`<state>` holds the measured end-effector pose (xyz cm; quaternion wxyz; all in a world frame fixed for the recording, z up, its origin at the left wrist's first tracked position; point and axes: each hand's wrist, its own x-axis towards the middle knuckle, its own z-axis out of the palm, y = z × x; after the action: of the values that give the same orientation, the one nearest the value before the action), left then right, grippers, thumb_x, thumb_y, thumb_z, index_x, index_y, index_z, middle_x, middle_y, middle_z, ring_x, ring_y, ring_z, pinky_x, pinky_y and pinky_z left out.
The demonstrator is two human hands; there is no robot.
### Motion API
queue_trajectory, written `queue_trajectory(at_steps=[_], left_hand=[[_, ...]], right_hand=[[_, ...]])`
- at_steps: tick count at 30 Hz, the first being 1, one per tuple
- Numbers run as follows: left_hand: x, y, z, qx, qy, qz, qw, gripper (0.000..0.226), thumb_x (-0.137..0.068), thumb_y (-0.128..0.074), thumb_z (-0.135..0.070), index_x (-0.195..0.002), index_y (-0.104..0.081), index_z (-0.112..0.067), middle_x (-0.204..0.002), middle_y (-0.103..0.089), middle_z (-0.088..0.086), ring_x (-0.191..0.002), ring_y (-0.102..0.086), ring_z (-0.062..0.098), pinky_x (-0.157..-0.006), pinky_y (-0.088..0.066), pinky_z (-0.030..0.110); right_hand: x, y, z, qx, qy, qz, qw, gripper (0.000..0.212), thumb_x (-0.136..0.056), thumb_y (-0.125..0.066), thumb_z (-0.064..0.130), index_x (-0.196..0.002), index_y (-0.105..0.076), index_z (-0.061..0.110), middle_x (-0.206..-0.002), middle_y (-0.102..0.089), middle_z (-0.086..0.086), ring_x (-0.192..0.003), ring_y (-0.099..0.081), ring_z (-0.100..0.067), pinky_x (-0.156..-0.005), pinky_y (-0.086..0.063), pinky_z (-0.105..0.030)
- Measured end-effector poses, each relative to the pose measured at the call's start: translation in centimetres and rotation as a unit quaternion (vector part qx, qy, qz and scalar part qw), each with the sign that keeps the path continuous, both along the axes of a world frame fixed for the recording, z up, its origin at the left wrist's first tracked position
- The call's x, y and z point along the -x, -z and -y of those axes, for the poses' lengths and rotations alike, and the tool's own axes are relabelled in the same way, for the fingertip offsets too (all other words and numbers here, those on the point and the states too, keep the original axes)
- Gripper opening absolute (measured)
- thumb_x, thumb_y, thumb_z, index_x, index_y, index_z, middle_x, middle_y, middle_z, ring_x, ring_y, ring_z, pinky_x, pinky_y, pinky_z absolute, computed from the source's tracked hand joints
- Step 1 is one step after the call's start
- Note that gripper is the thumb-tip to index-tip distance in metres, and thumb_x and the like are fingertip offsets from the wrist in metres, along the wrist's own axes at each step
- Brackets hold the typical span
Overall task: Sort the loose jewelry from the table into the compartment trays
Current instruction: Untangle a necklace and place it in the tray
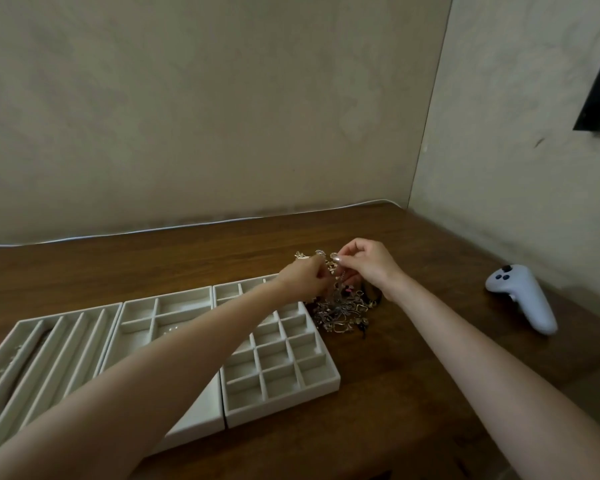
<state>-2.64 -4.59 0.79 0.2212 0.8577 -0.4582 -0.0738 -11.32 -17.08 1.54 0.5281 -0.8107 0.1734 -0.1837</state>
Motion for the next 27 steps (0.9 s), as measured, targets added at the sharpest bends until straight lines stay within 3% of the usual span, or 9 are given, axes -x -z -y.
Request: queue_trajectory(at_steps=[2, 5, 8, 11, 15, 19, 23, 25, 27], left_hand=[[-0.1, -0.4, -0.4, 0.073, -0.016, -0.088, 0.993, 0.014, -0.095, -0.051, -0.023, -0.099, -0.051, -0.010, -0.089, -0.060, 0.005, -0.068, -0.051, 0.012, -0.060, -0.040, 0.022], [-0.1, -0.9, -1.1, 0.175, -0.012, -0.240, 0.955, 0.011, -0.094, -0.053, -0.022, -0.094, -0.050, -0.011, -0.088, -0.065, 0.010, -0.073, -0.058, 0.016, -0.067, -0.047, 0.028], [0.3, -1.4, -1.6, 0.212, 0.018, -0.305, 0.928, 0.007, -0.095, -0.052, -0.016, -0.093, -0.048, -0.010, -0.076, -0.065, 0.006, -0.067, -0.062, 0.015, -0.064, -0.052, 0.025], [0.6, -1.6, -1.9, 0.226, 0.033, -0.293, 0.928, 0.006, -0.094, -0.053, -0.015, -0.092, -0.049, -0.011, -0.073, -0.064, 0.003, -0.063, -0.061, 0.012, -0.060, -0.052, 0.023], [0.4, -1.8, -1.7, 0.252, 0.021, -0.280, 0.926, 0.006, -0.093, -0.055, -0.014, -0.092, -0.052, -0.010, -0.074, -0.060, 0.002, -0.065, -0.058, 0.012, -0.063, -0.051, 0.024], [0.1, -1.9, -1.7, 0.260, 0.005, -0.278, 0.925, 0.007, -0.092, -0.057, -0.016, -0.090, -0.052, -0.011, -0.074, -0.055, 0.002, -0.062, -0.053, 0.012, -0.057, -0.048, 0.025], [-0.1, -1.5, -2.0, 0.246, 0.008, -0.290, 0.925, 0.010, -0.090, -0.059, -0.015, -0.095, -0.053, -0.009, -0.077, -0.055, 0.002, -0.058, -0.050, 0.008, -0.050, -0.044, 0.018], [-0.2, -1.2, -2.0, 0.226, 0.004, -0.274, 0.935, 0.019, -0.086, -0.064, -0.014, -0.100, -0.053, -0.009, -0.080, -0.056, 0.002, -0.064, -0.052, 0.009, -0.056, -0.045, 0.019], [-0.2, -0.8, -1.7, 0.198, -0.011, -0.235, 0.951, 0.026, -0.083, -0.067, -0.013, -0.104, -0.053, -0.011, -0.086, -0.058, 0.003, -0.074, -0.055, 0.012, -0.069, -0.050, 0.027]], right_hand=[[0.0, 0.4, 0.1, 0.017, -0.001, -0.018, 1.000, 0.004, -0.089, -0.063, 0.008, -0.086, -0.062, 0.011, -0.086, -0.069, -0.011, -0.071, -0.068, -0.018, -0.058, -0.053, -0.024], [-0.1, 0.9, 0.2, 0.035, -0.012, -0.035, 0.999, 0.009, -0.087, -0.063, 0.003, -0.089, -0.064, 0.012, -0.092, -0.070, -0.012, -0.077, -0.069, -0.019, -0.064, -0.056, -0.028], [0.0, 0.8, 0.1, 0.050, -0.045, -0.049, 0.997, 0.024, -0.088, -0.055, -0.006, -0.097, -0.064, 0.014, -0.094, -0.069, -0.009, -0.083, -0.068, -0.017, -0.073, -0.057, -0.028], [0.1, 0.7, 0.2, 0.110, -0.121, -0.113, 0.980, 0.036, -0.084, -0.057, -0.009, -0.110, -0.063, 0.016, -0.096, -0.064, 0.000, -0.095, -0.062, -0.016, -0.081, -0.052, -0.025], [-0.1, 0.9, -0.2, 0.143, -0.164, -0.148, 0.965, 0.024, -0.079, -0.072, 0.009, -0.093, -0.068, 0.028, -0.102, -0.065, 0.005, -0.102, -0.060, -0.014, -0.091, -0.047, -0.029], [-0.2, 0.8, -0.2, 0.139, -0.121, -0.101, 0.978, 0.015, -0.088, -0.066, 0.017, -0.102, -0.069, 0.014, -0.092, -0.067, 0.003, -0.085, -0.063, -0.013, -0.072, -0.045, -0.023], [0.0, 0.1, 0.2, 0.064, -0.076, -0.034, 0.994, 0.014, -0.094, -0.055, 0.023, -0.094, -0.066, 0.014, -0.090, -0.068, 0.000, -0.088, -0.063, -0.012, -0.081, -0.044, -0.027], [0.0, -0.1, 0.4, 0.020, -0.059, -0.008, 0.998, 0.019, -0.095, -0.053, 0.024, -0.092, -0.065, 0.011, -0.090, -0.069, -0.005, -0.090, -0.065, -0.018, -0.085, -0.047, -0.034], [0.0, -0.3, 0.3, -0.019, -0.052, 0.020, 0.998, 0.018, -0.096, -0.052, 0.022, -0.090, -0.064, 0.010, -0.083, -0.068, -0.004, -0.083, -0.065, -0.017, -0.077, -0.048, -0.031]])
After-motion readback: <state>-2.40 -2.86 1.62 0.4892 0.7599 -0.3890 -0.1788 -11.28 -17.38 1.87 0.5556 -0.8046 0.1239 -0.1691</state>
